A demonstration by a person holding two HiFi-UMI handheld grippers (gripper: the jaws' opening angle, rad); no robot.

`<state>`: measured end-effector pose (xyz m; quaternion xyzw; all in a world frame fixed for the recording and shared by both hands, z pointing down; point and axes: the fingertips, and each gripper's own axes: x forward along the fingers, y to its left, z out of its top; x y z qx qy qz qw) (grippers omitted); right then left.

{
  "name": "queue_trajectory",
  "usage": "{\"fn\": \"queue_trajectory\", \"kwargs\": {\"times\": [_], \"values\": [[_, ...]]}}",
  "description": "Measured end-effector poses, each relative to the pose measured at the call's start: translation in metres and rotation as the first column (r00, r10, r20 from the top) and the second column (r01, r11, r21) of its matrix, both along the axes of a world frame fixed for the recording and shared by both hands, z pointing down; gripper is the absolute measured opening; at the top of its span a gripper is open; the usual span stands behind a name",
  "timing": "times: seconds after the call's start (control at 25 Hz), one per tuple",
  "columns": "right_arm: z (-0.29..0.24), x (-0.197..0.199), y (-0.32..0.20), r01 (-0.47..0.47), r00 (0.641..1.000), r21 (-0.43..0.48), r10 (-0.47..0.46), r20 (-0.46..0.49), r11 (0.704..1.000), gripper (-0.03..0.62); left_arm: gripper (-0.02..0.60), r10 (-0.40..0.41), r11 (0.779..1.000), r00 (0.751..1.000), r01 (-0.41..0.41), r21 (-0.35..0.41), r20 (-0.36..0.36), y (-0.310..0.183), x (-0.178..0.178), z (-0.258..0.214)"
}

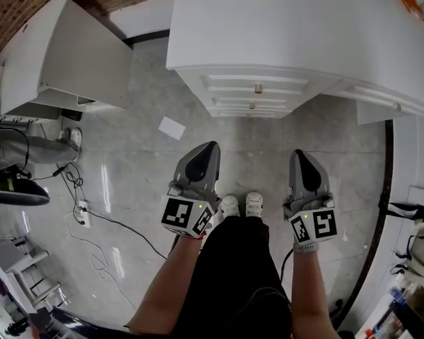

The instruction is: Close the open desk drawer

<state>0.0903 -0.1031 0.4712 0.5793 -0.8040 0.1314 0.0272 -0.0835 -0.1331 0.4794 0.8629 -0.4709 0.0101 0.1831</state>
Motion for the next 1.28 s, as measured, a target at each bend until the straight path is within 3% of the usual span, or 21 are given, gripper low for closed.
{"fn": "queue_trajectory", "kwargs": {"times": [0.4, 0.8, 1.28], "values": [[-0.046, 0.016, 0.000, 0.022, 0.999, 0.022, -0.022, -0.023, 1.000, 0.000, 0.002, 0.025, 0.999, 1.000, -0.026, 0.045, 0.014, 0.005, 0.006, -0.047], [-0.107, 0.028, 0.009, 0.043, 0.998, 0.069, -0.039, -0.058, 0.997, 0.000, 0.002, -0.012, 0.996, 1.000, 0.010, 0.093, 0.025, 0.011, 0.000, -0.110], [-0.175, 0.038, 0.018, 0.073, 0.996, 0.102, -0.067, -0.060, 0.992, 0.000, 0.002, -0.002, 0.990, 0.999, -0.003, 0.144, 0.033, 0.026, 0.004, -0.180]]}}
